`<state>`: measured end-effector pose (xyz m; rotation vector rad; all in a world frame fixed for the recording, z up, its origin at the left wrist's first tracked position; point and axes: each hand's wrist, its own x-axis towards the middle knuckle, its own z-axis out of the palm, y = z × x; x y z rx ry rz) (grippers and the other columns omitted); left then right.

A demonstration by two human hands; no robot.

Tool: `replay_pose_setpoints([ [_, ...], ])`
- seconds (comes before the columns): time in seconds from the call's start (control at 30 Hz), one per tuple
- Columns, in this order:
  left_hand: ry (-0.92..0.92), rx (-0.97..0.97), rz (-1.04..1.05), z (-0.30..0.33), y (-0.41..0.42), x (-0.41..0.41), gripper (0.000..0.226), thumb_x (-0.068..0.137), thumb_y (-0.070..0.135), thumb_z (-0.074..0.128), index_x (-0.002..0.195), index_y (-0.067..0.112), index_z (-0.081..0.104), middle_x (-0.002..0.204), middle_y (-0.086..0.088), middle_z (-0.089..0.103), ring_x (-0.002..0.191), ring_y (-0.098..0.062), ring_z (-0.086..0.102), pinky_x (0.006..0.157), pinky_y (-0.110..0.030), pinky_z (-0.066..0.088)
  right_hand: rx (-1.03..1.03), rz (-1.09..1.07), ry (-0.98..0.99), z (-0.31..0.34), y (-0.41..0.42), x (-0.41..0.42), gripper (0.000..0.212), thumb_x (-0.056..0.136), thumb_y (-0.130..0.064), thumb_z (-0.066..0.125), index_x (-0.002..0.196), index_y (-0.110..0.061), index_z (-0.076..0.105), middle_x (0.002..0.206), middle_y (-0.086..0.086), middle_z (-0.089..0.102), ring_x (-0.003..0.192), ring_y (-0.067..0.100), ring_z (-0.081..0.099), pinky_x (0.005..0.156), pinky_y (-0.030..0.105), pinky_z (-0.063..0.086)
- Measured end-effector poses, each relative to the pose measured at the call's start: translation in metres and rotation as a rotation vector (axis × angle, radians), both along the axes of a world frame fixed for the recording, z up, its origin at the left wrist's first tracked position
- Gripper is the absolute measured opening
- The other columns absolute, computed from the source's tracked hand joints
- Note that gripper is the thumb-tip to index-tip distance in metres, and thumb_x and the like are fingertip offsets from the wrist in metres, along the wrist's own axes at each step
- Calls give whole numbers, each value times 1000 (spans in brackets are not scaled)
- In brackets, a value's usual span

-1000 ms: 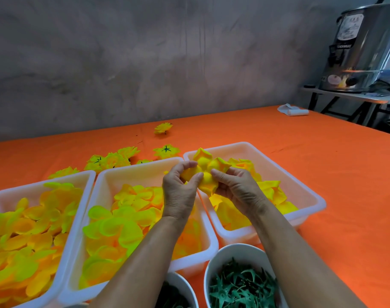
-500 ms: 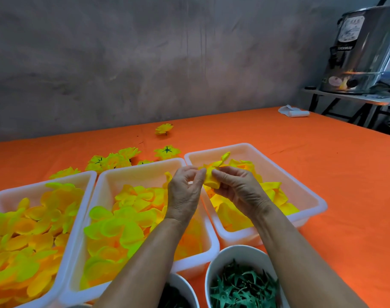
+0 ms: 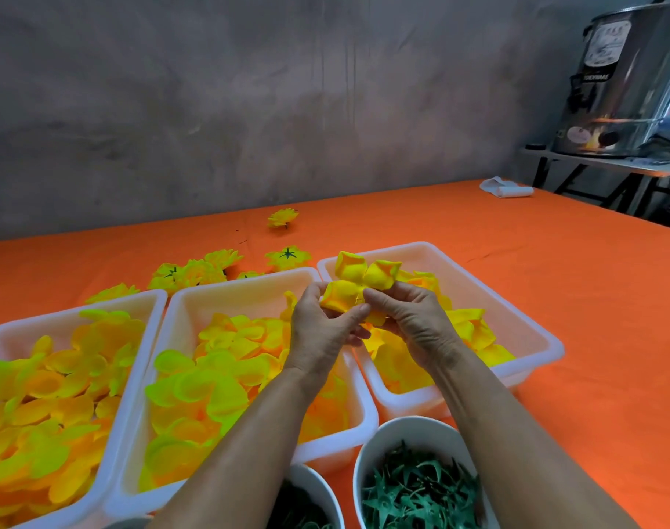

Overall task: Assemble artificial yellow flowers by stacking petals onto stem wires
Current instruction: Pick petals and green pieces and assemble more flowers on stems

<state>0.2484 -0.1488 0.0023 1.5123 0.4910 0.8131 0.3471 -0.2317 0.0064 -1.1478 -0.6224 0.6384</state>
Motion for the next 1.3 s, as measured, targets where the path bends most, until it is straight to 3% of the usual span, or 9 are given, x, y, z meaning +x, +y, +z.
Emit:
replay_pose_setpoints([
  [0.17, -102, -81, 30, 1, 2, -1, 40, 76, -7, 72, 104, 13, 52, 79, -10, 66, 61, -15, 67, 50, -24, 54, -62, 66, -16, 0, 0, -1, 28, 80, -7, 66, 108, -3, 68, 99, 16, 69, 84, 22, 66, 80, 35, 54],
  [0.27, -95, -76, 73, -1, 5, 1, 54, 74, -11, 70, 119, 10, 48, 82, -8, 67, 70, -14, 64, 63, -28, 56, -236, -75, -47, 0, -2, -1, 10, 77, -15, 74, 78, -8, 67, 65, 6, 66, 55, 12, 62, 52, 23, 53],
  [0.37, -138, -149, 58, 0, 7, 1, 53, 75, -16, 66, 119, 5, 47, 84, -10, 66, 75, -18, 63, 64, -26, 55, -186, -76, 44, 0, -2, 2, 12, 79, -9, 71, 72, -5, 62, 51, 3, 61, 44, 9, 58, 44, 18, 50],
  [0.57, -143, -313, -15, 3, 5, 4, 29, 79, -12, 64, 101, 1, 51, 74, -12, 63, 54, -16, 65, 55, -22, 56, 30, 34, 262, 7, -3, 6, 14, 86, -5, 60, 72, -6, 60, 51, 1, 59, 44, 8, 58, 42, 16, 48],
  [0.7, -93, -261, -59, 4, 1, 3, 9, 84, -12, 56, 86, -3, 57, 58, -8, 66, 46, -16, 63, 51, -23, 55, 13, 42, 178, 6, -2, 3, 10, 85, -6, 61, 75, -5, 61, 52, 1, 62, 43, 7, 57, 42, 15, 47],
  [0.77, -115, -323, -38, 8, 2, 2, 12, 90, -5, 47, 84, -2, 58, 60, -10, 64, 47, -18, 62, 48, -23, 53, -6, -31, 119, 4, -1, 2, 11, 83, -5, 64, 73, -6, 60, 50, -1, 60, 43, 7, 57, 43, 16, 47],
  [0.87, -117, -285, -10, 8, 1, 2, 16, 91, 15, 58, 80, 5, 64, 60, -6, 63, 49, -16, 59, 45, -24, 51, -53, -95, -28, 2, 0, 1, 12, 81, -5, 68, 70, -7, 62, 52, 0, 60, 43, 8, 56, 45, 18, 48],
  [0.97, -105, -265, -14, 6, 0, -1, 3, 81, 4, 69, 79, 6, 68, 65, -3, 67, 52, -15, 60, 49, -22, 52, -72, -76, -79, 2, 0, -3, 10, 79, -6, 70, 71, -7, 64, 56, 3, 61, 46, 10, 56, 48, 19, 49],
  [1.3, -225, -466, -90, 9, 7, -3, 24, 79, -13, 62, 89, 8, 59, 69, -5, 68, 54, -13, 64, 49, -20, 53, -7, 147, 174, 4, 0, 2, 5, 75, -12, 65, 74, -7, 67, 63, 5, 65, 54, 12, 62, 53, 21, 53],
])
